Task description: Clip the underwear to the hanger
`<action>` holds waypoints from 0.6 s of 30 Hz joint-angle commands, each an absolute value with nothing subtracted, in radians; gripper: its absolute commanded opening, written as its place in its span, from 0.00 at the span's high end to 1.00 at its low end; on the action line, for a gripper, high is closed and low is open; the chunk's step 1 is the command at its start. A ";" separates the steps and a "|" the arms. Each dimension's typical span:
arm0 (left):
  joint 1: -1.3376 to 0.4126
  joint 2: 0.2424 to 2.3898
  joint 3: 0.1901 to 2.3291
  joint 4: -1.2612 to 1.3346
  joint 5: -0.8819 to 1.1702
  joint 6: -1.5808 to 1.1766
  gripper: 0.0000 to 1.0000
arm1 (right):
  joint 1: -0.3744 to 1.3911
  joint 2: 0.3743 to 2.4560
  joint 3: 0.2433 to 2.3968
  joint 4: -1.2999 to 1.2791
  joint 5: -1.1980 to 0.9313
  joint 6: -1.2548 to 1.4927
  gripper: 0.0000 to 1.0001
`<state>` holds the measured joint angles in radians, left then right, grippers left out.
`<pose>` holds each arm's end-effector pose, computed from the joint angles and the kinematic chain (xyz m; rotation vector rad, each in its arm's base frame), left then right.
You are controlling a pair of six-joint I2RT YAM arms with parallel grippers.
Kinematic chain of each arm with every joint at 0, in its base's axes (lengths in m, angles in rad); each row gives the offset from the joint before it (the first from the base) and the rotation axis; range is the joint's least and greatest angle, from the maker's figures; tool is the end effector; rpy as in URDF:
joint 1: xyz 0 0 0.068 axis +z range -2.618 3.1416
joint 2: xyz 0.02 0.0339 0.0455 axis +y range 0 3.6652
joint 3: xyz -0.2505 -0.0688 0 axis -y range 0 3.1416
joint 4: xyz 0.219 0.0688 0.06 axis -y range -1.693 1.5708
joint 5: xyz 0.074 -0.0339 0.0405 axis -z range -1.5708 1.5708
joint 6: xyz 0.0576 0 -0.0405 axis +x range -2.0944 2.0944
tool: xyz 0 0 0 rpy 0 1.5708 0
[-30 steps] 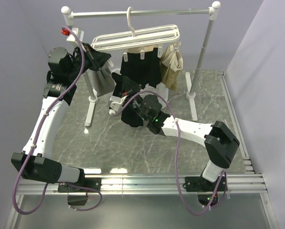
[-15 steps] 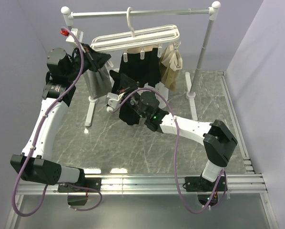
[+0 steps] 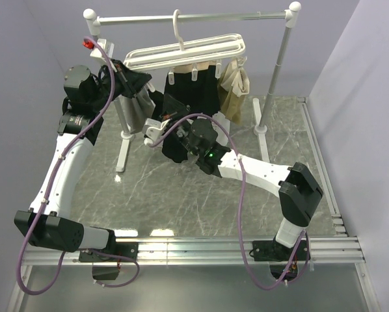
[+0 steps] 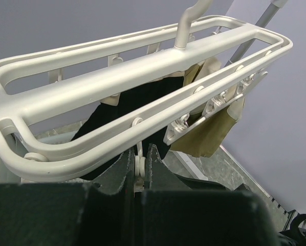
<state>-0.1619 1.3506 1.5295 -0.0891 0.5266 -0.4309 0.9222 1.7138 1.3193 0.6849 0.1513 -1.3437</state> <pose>0.2849 -0.0759 0.4671 0.2359 1.5371 -0.8612 0.2524 0.3186 0.3702 -1.1133 0.6662 -0.4582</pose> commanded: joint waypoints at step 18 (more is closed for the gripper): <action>-0.167 1.359 1.531 -0.196 0.624 -0.399 1.00 | 0.902 1.727 1.391 0.715 0.160 -1.315 1.00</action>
